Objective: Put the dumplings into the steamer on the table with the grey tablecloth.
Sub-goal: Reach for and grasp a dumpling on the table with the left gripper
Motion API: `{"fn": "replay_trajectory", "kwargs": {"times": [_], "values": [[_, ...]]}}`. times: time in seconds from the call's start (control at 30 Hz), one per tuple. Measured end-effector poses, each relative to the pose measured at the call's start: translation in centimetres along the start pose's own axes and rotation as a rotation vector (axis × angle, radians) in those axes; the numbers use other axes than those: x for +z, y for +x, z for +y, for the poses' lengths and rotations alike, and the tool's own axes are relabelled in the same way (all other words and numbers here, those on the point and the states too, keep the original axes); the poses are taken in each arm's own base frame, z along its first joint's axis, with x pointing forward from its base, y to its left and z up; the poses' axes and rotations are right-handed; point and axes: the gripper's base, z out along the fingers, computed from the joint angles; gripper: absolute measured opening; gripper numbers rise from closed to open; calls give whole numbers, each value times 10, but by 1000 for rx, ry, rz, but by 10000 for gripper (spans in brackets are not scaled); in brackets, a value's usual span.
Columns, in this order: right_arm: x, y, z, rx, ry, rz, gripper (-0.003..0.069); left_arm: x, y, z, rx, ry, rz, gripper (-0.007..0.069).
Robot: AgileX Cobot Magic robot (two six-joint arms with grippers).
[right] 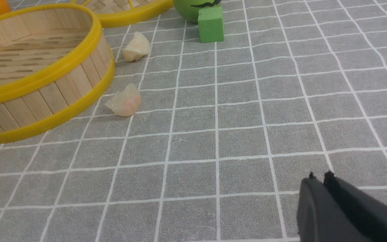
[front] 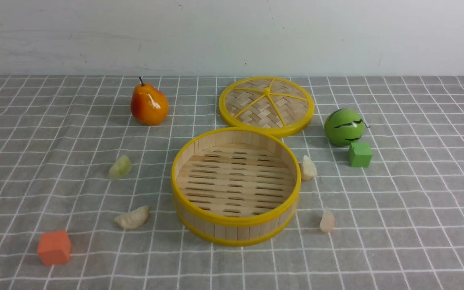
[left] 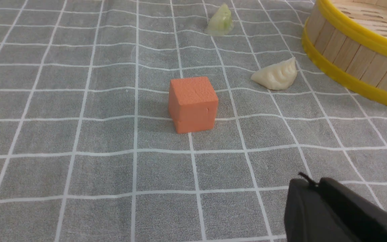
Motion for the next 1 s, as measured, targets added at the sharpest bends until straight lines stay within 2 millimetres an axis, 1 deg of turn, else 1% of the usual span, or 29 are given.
{"fn": "replay_trajectory", "kwargs": {"times": [1.0], "values": [[0, 0, 0, -8, 3, 0, 76, 0, -1, 0, 11, -4, -6, 42]]}}
